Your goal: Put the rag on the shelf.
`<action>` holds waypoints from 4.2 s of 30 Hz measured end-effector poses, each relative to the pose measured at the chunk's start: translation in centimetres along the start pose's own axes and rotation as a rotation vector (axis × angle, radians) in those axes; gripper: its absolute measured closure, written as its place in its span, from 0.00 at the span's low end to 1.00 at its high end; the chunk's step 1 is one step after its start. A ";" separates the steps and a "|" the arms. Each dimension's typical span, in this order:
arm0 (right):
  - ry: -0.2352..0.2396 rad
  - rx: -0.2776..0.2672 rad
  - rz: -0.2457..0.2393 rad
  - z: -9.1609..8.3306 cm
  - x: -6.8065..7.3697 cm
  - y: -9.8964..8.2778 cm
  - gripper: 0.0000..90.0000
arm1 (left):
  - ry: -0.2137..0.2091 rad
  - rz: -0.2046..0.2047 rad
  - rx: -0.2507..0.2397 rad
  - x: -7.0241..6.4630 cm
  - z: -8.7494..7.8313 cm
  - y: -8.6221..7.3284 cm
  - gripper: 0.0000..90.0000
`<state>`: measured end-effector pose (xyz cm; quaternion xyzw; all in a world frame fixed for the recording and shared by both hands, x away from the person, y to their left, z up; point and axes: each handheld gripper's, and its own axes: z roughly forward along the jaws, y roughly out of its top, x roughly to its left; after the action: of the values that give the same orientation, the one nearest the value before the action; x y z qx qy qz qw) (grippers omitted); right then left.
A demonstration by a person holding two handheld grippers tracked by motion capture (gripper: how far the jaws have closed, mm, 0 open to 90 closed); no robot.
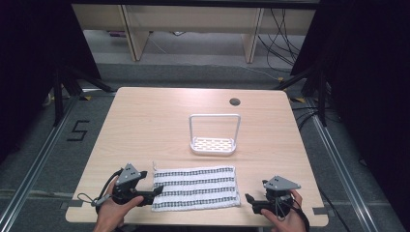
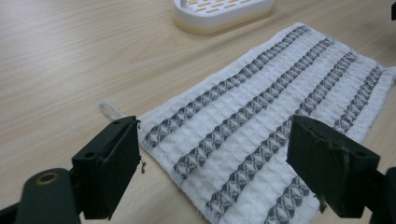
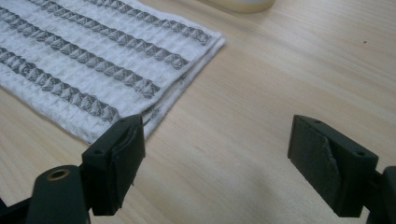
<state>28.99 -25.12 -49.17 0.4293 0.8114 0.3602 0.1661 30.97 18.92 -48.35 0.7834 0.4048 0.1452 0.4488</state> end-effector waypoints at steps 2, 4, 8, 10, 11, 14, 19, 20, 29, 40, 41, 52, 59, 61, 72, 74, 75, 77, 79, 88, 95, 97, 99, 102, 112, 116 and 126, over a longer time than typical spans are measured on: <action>0.009 -0.011 -0.005 0.0 0.2 0.1 0.24 | -0.003 0.035 0.021 -0.1 0.4 0.5 0.17; 0.008 -0.013 -0.012 -0.1 0.2 0.1 0.24 | -0.022 0.051 0.034 -0.3 1.1 1.0 0.17; 0.023 -0.003 -0.021 -0.2 0.8 0.2 0.27 | -0.057 0.087 0.061 -1.2 2.8 2.0 0.17; 0.028 -0.006 -0.035 -0.2 1.2 0.1 0.29 | -0.059 0.121 0.073 -1.7 3.5 2.7 0.17; 0.029 0.000 -0.057 -0.1 1.5 0.1 0.30 | -0.073 0.131 0.087 -2.2 4.3 3.3 0.17; 0.036 0.000 -0.082 -0.1 1.8 0.1 0.30 | -0.089 0.145 0.094 -2.5 5.1 4.0 0.17; 0.048 0.011 -0.090 -0.1 2.6 0.0 0.32 | -0.109 0.156 0.128 -3.1 7.4 5.2 0.17; 0.051 0.013 -0.095 -0.1 2.7 0.0 0.33 | -0.112 0.167 0.137 -3.2 7.7 5.4 0.17; 0.079 0.026 -0.136 0.5 3.4 0.1 0.39 | -0.122 0.203 0.157 -4.1 10.4 6.9 0.21; 0.083 0.043 -0.122 0.8 3.5 0.2 0.44 | -0.163 0.247 0.175 -5.7 13.2 8.6 0.23; 0.096 0.043 -0.122 0.9 3.5 0.2 0.44 | -0.195 0.232 0.164 -6.1 13.8 8.8 0.23; 0.075 0.050 -0.115 0.8 3.7 0.3 0.44 | -0.257 0.260 0.194 -7.0 16.5 9.8 0.30; 0.070 0.073 -0.117 1.1 4.4 0.5 0.45 | -0.295 0.312 0.251 -8.1 18.3 10.3 0.33; 0.066 0.080 -0.117 1.4 4.5 0.6 0.46 | -0.303 0.333 0.266 -8.3 18.8 10.4 0.36; 0.063 0.086 -0.075 1.7 4.7 0.7 0.49 | -0.336 0.376 0.264 -9.1 20.3 11.0 0.44; 0.060 0.081 -0.102 1.8 4.4 0.8 0.49 | -0.341 0.397 0.278 -9.3 20.6 11.0 0.46; 0.061 0.085 -0.097 1.9 4.5 0.8 0.49 | -0.337 0.408 0.286 -9.4 20.8 11.0 0.46; 0.066 0.085 -0.076 2.0 4.6 0.9 0.51 | -0.334 0.426 0.296 -9.6 21.2 11.0 0.50; 0.061 0.058 -0.085 2.0 4.5 1.0 0.51 | -0.332 0.438 0.300 -9.7 21.3 11.1 0.52; 0.057 0.096 -0.090 2.6 4.6 0.9 0.51 | -0.345 0.470 0.318 -10.0 21.9 11.1 0.59; 0.066 0.118 -0.071 3.1 4.3 0.9 0.57 | -0.360 0.485 0.316 -10.1 21.8 11.0 0.72; 0.074 0.126 -0.057 3.1 4.4 0.9 0.60 | -0.368 0.491 0.319 -10.2 21.8 11.0 0.77; 0.075 0.127 -0.056 3.1 4.3 1.0 0.61 | -0.370 0.488 0.320 -10.2 21.7 11.0 0.80; 0.088 0.121 -0.063 3.1 4.3 1.0 0.70 | -0.379 0.483 0.324 -10.2 21.7 11.0 0.86; 0.096 0.099 -0.093 3.1 4.2 1.0 0.93 | -0.358 0.467 0.319 -10.0 21.1 11.1 0.94; 0.080 0.039 -0.125 2.8 3.7 1.4 0.95 | -0.342 0.433 0.286 -9.6 20.3 11.5 0.94; 0.094 -0.023 -0.137 2.0 3.6 2.2 0.96 | -0.317 0.407 0.226 -8.9 17.9 12.6 0.94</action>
<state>29.32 -20.44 -48.85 0.3534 0.8417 0.3768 0.1571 42.31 -1.72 -46.72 0.9066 0.1776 0.0619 0.3777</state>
